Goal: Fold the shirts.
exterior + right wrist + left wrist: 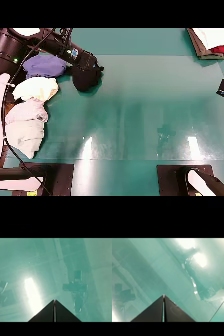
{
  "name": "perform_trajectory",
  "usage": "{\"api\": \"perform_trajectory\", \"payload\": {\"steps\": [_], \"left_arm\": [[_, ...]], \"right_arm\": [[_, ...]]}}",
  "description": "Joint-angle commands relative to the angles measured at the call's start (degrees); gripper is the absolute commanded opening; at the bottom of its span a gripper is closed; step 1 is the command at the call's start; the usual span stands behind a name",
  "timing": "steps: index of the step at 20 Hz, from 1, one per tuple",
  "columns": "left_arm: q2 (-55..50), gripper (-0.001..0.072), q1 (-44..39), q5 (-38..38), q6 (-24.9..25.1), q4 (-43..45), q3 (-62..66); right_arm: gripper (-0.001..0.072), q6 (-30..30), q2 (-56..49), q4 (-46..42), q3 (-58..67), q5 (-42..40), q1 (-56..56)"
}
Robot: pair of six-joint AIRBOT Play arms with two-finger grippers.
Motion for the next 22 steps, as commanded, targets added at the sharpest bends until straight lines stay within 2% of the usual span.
{"api": "perform_trajectory", "payload": {"steps": [1,10,15,17,18,19,20,22], "left_arm": [[0.00,0.0026,-0.02,0.00,0.00,0.00,0.00],[0.00,0.0026,-0.02,0.15,0.00,0.00,0.00],[0.00,0.0026,-0.02,6.38,-0.37,-0.87,0.00],[-0.02,0.0029,-0.02,7.72,0.94,0.35,-0.02],[-0.07,0.0270,-0.02,10.29,0.57,4.96,-0.02],[-0.35,0.0589,-0.02,12.85,-2.38,12.31,-0.02],[-0.90,0.0624,0.02,15.32,-6.25,19.78,-0.02],[-3.39,0.0624,1.40,18.91,-11.54,30.16,-0.70]], "right_arm": [[0.0016,0.00,0.00,0.02,-0.02,0.02,0.04],[0.0016,0.00,0.00,0.02,-0.02,0.02,0.04],[0.0016,0.02,0.00,0.20,-0.02,-3.56,0.07],[0.0015,0.00,0.00,0.22,-0.02,-4.35,0.07],[0.0015,0.00,0.00,0.24,-0.02,-4.33,0.04],[0.0016,0.00,0.00,0.22,-0.02,-4.24,0.07],[0.0016,0.00,0.00,0.24,-0.02,-4.11,0.07],[0.0016,0.02,0.00,0.24,-0.02,-3.41,0.07]]}}
